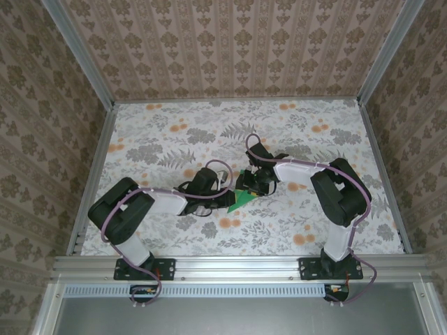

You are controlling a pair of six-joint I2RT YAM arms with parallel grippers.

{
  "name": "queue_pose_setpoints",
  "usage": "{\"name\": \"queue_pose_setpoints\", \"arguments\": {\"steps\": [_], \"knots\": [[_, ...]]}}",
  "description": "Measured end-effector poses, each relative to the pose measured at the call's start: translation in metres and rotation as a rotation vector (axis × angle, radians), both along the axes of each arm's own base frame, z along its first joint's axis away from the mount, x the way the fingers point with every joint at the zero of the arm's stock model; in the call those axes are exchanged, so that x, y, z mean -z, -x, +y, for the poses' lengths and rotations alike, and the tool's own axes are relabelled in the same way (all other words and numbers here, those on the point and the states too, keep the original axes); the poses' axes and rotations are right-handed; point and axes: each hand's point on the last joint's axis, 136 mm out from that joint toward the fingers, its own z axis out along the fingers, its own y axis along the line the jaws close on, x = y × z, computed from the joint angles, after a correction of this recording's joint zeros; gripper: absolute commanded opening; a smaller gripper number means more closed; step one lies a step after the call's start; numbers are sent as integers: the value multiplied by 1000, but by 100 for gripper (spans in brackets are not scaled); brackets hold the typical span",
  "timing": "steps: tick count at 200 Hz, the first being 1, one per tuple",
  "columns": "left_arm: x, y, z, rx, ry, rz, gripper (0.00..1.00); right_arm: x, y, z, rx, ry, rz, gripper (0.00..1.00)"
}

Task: Fold a paper plane with a square sheet of paper (pick it up from the middle)
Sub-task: Fourth fold the wing at the center of the table.

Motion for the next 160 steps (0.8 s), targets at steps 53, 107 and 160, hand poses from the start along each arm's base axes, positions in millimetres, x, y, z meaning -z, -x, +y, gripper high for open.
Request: {"name": "queue_pose_setpoints", "arguments": {"steps": [53, 107, 160], "knots": [[5, -1, 1, -9, -24, 15, 8, -4, -1, 0, 6, -36, -16, 52], [7, -3, 3, -18, -39, 23, 8, -5, -1, -1, 16, -44, -28, 46], [8, -2, 4, -19, -43, 27, 7, -3, -2, -3, 27, -33, -17, 44]]}}
